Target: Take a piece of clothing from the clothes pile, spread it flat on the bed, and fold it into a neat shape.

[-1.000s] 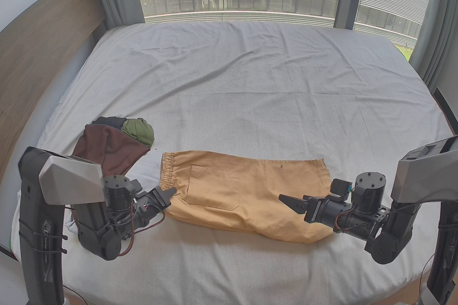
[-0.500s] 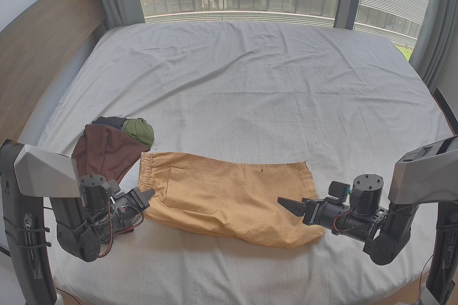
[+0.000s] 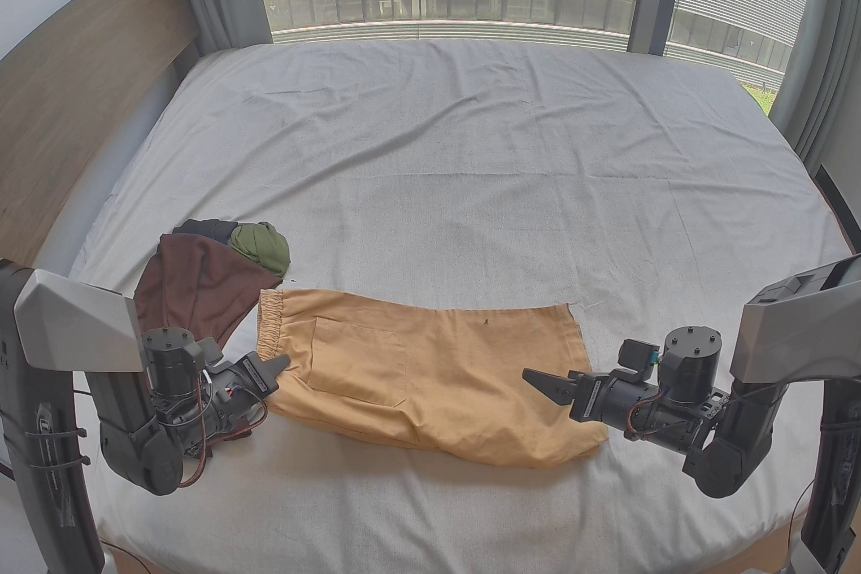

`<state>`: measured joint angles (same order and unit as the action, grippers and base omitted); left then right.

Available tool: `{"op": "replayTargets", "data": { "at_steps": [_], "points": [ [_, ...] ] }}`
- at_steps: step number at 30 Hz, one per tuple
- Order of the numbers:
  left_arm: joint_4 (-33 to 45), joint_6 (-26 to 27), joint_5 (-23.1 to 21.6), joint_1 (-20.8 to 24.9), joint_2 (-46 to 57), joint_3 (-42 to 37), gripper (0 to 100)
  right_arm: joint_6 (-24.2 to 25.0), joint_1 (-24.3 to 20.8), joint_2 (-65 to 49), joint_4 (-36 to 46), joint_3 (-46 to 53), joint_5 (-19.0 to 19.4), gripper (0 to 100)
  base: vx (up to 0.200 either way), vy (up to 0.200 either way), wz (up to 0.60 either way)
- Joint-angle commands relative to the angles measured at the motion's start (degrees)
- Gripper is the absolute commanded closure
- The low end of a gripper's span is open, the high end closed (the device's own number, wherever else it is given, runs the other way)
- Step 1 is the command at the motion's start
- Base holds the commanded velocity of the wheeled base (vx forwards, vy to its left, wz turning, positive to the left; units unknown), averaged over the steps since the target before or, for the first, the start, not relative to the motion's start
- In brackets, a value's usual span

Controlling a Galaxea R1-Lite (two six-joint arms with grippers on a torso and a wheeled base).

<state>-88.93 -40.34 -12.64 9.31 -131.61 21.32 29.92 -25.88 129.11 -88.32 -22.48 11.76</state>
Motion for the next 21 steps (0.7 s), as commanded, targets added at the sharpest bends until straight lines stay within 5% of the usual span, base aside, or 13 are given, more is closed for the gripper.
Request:
{"op": "replayTargets", "data": {
  "at_steps": [1,21],
  "points": [
    [0.07,-0.35,-0.10,2.38,3.38,0.65,100,0.05,0.48,-1.23,-0.10,-0.55,0.01,0,0.000,0.000,0.00],
    [0.16,-0.09,0.60,15.91,2.76,10.58,100,1.55,5.31,-4.92,-0.01,-1.95,0.19,0,0.000,0.000,0.00]
  ]
}}
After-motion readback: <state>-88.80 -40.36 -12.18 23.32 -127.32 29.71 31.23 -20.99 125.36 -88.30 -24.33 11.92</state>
